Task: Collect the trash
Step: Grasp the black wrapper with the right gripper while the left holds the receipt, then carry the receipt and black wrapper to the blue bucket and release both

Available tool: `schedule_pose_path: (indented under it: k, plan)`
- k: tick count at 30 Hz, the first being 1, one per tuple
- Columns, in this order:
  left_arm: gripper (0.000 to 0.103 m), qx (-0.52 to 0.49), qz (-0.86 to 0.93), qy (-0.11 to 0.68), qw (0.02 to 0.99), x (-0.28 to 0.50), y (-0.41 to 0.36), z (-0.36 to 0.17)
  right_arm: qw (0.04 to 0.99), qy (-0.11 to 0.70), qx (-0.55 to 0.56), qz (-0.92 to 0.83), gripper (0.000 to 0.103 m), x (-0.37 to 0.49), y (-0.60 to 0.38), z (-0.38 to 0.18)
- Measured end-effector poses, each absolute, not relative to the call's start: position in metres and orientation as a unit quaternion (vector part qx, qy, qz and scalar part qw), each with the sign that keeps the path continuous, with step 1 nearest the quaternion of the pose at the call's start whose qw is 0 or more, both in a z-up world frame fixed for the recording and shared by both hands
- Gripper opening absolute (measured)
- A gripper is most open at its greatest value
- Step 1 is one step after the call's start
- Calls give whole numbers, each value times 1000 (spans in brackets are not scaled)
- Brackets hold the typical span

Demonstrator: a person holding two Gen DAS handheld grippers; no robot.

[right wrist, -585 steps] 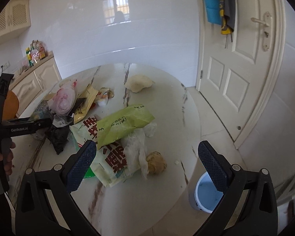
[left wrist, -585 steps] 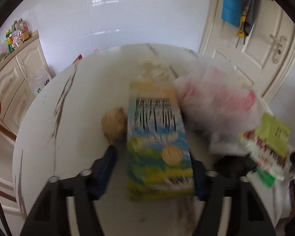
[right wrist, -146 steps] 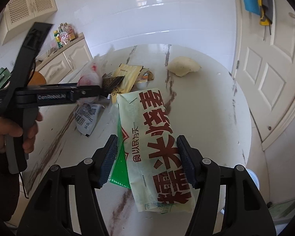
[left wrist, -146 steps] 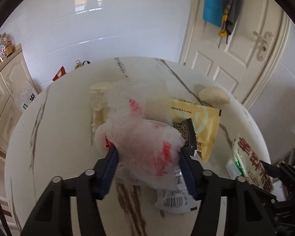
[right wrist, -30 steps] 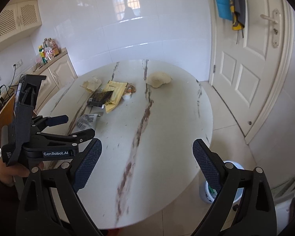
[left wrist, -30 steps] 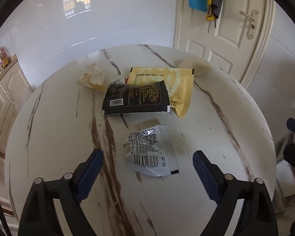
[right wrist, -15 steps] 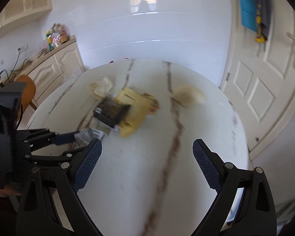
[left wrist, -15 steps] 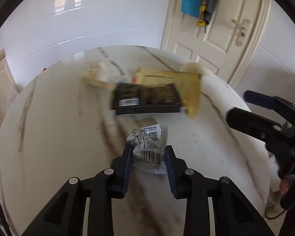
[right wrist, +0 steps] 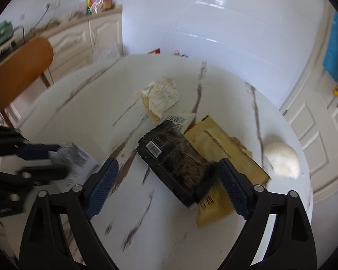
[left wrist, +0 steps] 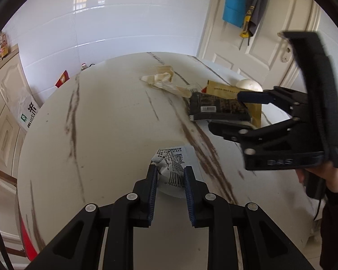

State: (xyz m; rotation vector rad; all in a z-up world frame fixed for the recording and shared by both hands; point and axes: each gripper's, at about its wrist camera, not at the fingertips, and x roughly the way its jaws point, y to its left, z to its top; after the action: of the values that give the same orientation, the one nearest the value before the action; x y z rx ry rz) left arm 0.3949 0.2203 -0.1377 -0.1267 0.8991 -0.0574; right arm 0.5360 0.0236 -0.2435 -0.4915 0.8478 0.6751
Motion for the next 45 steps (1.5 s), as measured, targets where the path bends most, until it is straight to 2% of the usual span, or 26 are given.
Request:
schedule_pose_path:
  k: [2,3,4,5,6,7,8,10,15,16,17,18,19,23,28,45]
  plan:
    - [24,-64,-28,436,897,393,221,-137,826,398,-246,313,84,538,27,-247]
    - [26,-65,-29,435,898,393,221,-137,827,398,-249,310,76,540,27,-248]
    - [35,-66,-30,434,898,393,221,-137,828,397,-250,308,66,541,27,-248]
    - [42,-68,-28,436,897,393,220,-138,828,396,-255,305,63,541,27,-247]
    - [56,-68,-25,437,896,393,219,-138,827,396,-261,301,58,542,27,-247]
    - [65,-66,-22,435,898,393,217,-138,827,397,-264,300,53,543,26,-247]
    - [65,-64,-20,434,898,394,215,-138,826,397,-266,299,50,543,25,-247]
    - [65,-62,-20,435,898,396,212,-139,827,395,-269,297,34,544,22,-245]
    - [60,-34,-2,441,897,402,200,-145,829,396,-230,322,16,542,11,-239]
    - [49,-31,0,439,898,402,198,-145,829,395,-222,329,16,540,8,-237]
    - [48,-28,-3,437,899,402,197,-145,827,399,-213,332,16,539,6,-237]
    - [32,-28,-3,436,900,403,197,-145,827,402,-205,335,16,539,5,-237]
    - [27,-38,-2,432,901,403,199,-144,828,402,-196,338,16,538,1,-236]
    - [22,-91,-9,424,901,401,214,-146,830,403,-176,343,15,531,-8,-233]
    - [15,-85,-15,417,905,392,205,-140,837,397,-156,343,15,518,-24,-226]
    - [11,-60,-74,391,916,364,127,-104,868,374,-90,315,15,466,-112,-195]
